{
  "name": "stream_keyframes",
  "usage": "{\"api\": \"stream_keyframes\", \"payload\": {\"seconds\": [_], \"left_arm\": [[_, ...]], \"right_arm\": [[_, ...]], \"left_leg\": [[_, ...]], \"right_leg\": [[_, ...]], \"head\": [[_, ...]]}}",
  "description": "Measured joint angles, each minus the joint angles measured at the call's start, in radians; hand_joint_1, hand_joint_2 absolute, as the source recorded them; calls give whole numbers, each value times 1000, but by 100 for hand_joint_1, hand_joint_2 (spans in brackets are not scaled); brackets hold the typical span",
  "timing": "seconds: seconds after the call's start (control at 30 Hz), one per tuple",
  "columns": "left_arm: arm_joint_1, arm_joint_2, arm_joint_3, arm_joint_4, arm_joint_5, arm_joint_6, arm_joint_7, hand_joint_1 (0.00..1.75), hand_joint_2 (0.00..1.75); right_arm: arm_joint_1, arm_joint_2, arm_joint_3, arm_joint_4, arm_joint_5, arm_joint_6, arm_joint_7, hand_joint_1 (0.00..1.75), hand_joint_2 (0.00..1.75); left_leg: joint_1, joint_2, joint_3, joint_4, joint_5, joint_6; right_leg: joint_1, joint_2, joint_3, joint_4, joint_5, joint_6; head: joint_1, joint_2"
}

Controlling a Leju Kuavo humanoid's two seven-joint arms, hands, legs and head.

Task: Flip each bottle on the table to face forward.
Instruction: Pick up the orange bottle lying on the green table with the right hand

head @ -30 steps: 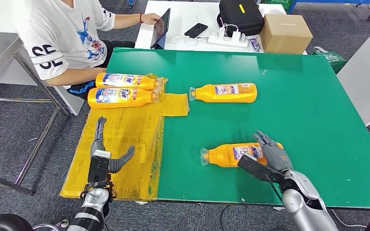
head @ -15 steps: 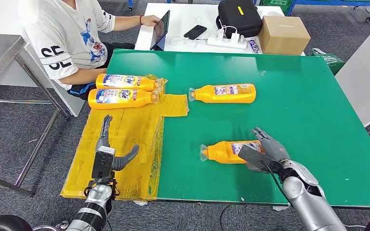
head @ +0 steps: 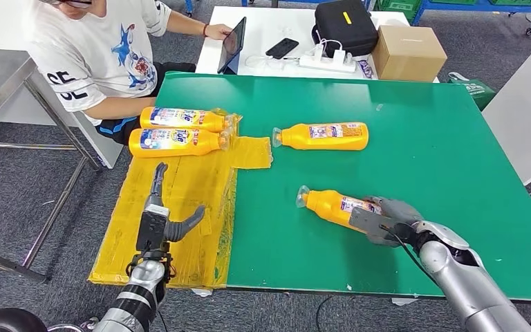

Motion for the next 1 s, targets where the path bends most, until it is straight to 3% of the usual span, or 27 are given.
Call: {"api": "stream_keyframes", "payload": {"seconds": [0.4,0.63,0.9,1.0], "left_arm": [[-3,-1,-1,16,0,0,0,0,175],[-4,-1,-1,19,5,-4,0,0,175],[-13,-12,-1,27,27,-8,-1,0,175],[-9,-18,-1,23,59,-52,15,0,175]], "right_arm": [[-5,-10,12,4,-1,0,0,99,175],[-11,-16,20,5,-4,10,16,171,175],[-50,-46,81,5,4,44,48,175,175],[-35,-17,79,-11,-25,-73,-10,175,175]], "left_leg": [[0,0,0,0,0,0],[0,0,1,0,0,0],[0,0,1,0,0,0],[1,0,0,0,0,0]], "right_leg": [[0,0,0,0,0,0],[0,0,0,0,0,0],[0,0,1,0,0,0],[1,0,4,0,0,0]], "head": [[0,0],[0,0],[0,0],[1,0]]}}
